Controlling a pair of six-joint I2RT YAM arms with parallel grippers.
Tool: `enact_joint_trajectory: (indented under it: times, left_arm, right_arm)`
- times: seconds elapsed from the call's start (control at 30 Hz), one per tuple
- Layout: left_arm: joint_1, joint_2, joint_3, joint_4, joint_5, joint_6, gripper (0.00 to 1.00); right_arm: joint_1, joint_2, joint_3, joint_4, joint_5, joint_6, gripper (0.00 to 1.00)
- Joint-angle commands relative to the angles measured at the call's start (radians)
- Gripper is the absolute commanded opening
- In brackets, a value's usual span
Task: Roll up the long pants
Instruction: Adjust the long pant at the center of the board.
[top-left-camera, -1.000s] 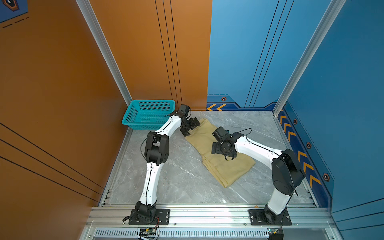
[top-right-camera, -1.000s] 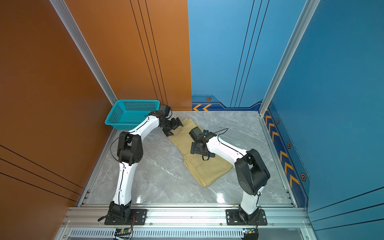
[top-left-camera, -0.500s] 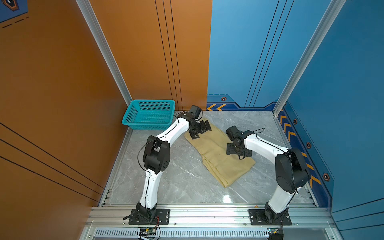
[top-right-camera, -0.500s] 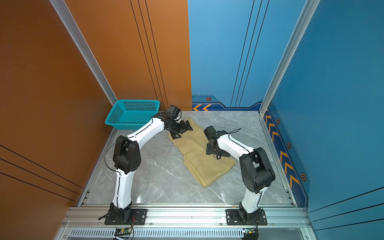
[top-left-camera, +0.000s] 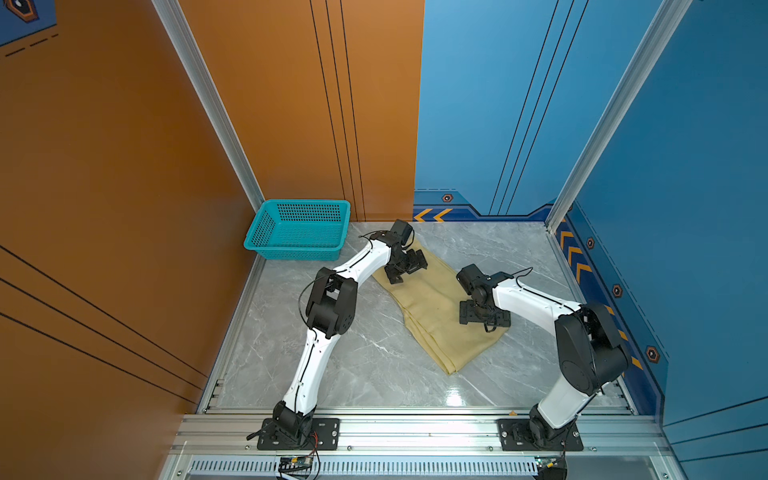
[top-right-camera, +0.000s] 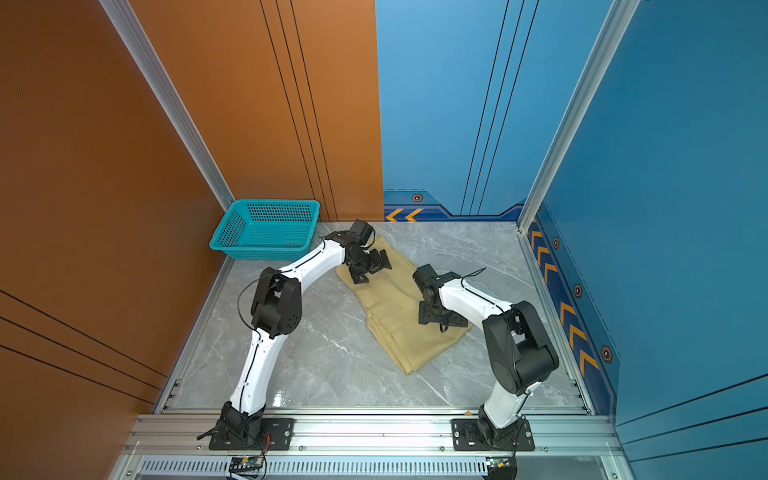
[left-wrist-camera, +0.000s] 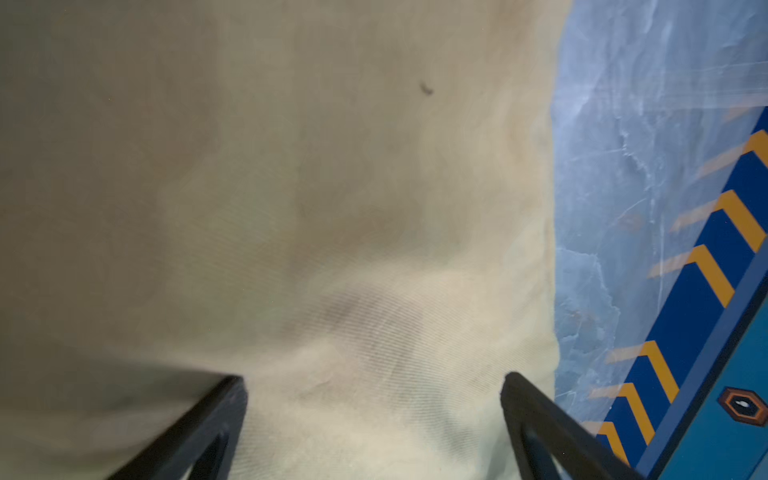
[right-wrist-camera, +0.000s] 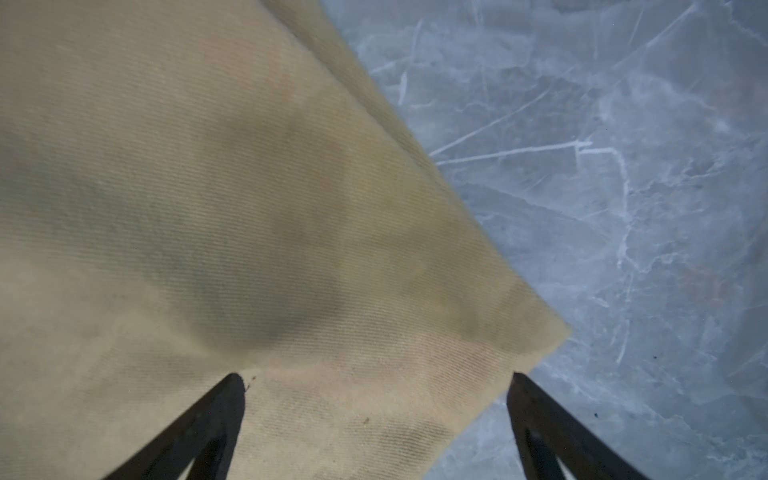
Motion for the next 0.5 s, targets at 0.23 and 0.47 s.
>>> enact_joint_trajectory:
  times: [0.23, 0.47]
  left_arm:
    - [0.05, 0.191, 0.249, -0.033, 0.035, -0.053, 0.98]
    - [0.087, 0.253, 0.374, -0.053, 0.086, -0.057, 0.98]
  right_arm:
    - [0.194, 0.054, -0.007, 0.007, -0.048, 0.09, 1.0]
    - [0.375, 0.181, 0.121, 0.02, -0.078, 0.165, 1.0]
